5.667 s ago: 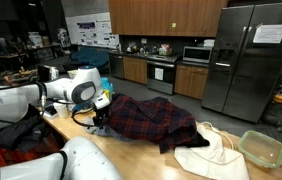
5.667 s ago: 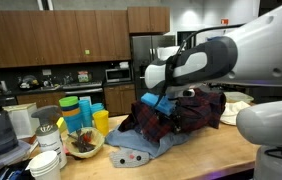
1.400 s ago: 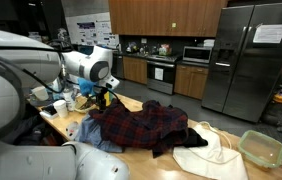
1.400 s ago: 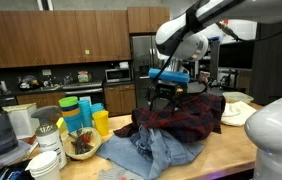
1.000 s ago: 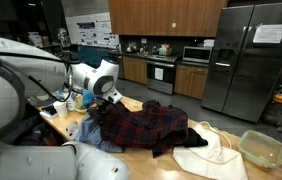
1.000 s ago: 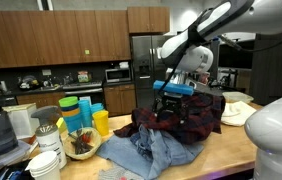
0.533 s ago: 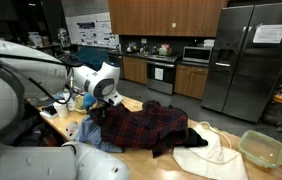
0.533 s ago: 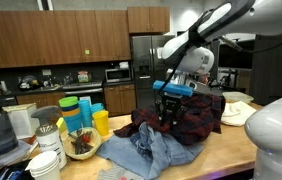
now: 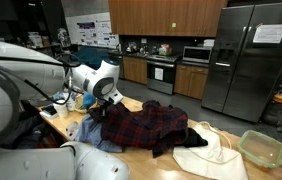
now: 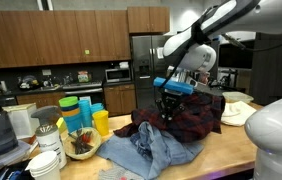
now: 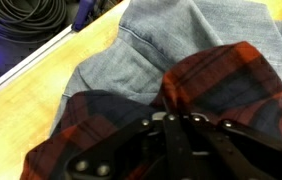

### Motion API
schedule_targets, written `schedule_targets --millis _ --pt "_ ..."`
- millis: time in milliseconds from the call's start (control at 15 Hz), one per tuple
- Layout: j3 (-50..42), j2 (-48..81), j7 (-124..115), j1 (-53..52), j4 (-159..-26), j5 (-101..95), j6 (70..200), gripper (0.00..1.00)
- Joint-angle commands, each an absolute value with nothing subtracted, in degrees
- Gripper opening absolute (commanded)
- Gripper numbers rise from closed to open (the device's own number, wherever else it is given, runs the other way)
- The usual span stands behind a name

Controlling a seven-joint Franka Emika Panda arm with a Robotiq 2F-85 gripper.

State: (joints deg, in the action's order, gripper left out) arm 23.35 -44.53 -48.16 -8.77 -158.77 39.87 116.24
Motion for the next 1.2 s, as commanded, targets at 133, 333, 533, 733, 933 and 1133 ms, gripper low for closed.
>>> schedule_targets --millis 133,333,533,733,933,1133 --pt "20.7 -49.4 -48.2 -9.5 -156.5 38.5 116.5 0.01" --pt "20.0 -52.4 -46.5 -8.5 -152.1 33.7 115.4 0.01" --pt "19.0 -53.8 -45.1 -8.1 -146.7 27.0 114.7 0.01" --pt "18.6 -53.6 -43.3 -7.9 -142.2 23.2 114.5 0.01" --pt "18.5 -52.6 -41.6 -7.9 -139.3 21.9 114.5 0.01" --pt "18.5 -52.1 -40.0 -7.7 -137.9 21.7 114.1 0.01"
